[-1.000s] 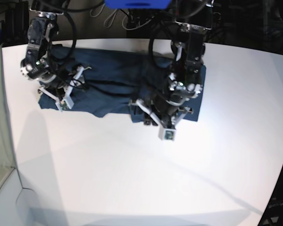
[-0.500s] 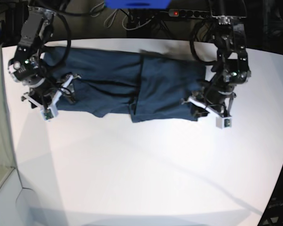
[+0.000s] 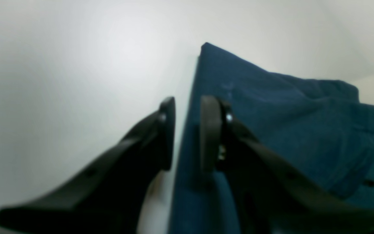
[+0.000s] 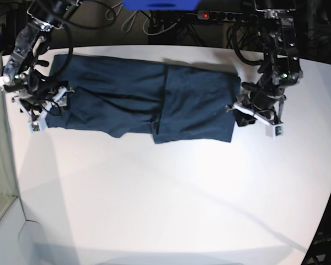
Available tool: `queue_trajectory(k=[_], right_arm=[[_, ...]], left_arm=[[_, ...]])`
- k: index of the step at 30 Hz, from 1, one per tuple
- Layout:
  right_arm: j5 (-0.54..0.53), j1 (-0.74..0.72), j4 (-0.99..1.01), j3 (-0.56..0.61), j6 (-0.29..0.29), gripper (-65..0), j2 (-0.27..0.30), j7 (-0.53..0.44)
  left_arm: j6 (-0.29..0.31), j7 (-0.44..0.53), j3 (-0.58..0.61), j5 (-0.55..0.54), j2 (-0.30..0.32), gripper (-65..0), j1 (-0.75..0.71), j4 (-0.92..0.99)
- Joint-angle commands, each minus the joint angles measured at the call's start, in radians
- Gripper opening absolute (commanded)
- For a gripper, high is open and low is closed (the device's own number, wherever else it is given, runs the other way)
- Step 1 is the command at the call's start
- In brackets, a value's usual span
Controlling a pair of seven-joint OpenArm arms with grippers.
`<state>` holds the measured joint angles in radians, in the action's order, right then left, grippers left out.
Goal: Layout the t-shirt on the table in an organized manner, then fold the t-shirt properly
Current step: 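Regrasp both ends of the folded strip with both grippers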
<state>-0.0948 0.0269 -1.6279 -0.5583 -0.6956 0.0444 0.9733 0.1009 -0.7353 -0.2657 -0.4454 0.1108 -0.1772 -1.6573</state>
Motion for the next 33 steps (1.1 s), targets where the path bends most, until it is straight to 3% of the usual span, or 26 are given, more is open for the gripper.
queue_trajectory(k=[1, 19, 27, 33], right_arm=[[-0.013, -0.012, -0.008, -0.003, -0.003, -19.8, 0.018, -0.018], [-0.018, -0.005, 0.142, 0.004, -0.003, -21.8, 0.010, -0.018], [-0.018, -0.005, 0.140, 0.008, -0.003, -46.2, -0.008, -0.011], [-0.018, 0.014, 0.139, 0.100, -0.003, -65.0, -0.004, -0.007]], left_arm=[[0.006, 0.020, -0.002, -0.005, 0.007, -51.6, 0.009, -0.016], [0.006, 0.021, 0.003, -0.005, 0.007, -51.6, 0.006, 0.061], [0.006, 0.021, 0.006, -0.005, 0.000, -51.6, 0.012, 0.113], [0.006, 0.023, 0.006, -0.005, 0.000, -51.6, 0.015, 0.162]])
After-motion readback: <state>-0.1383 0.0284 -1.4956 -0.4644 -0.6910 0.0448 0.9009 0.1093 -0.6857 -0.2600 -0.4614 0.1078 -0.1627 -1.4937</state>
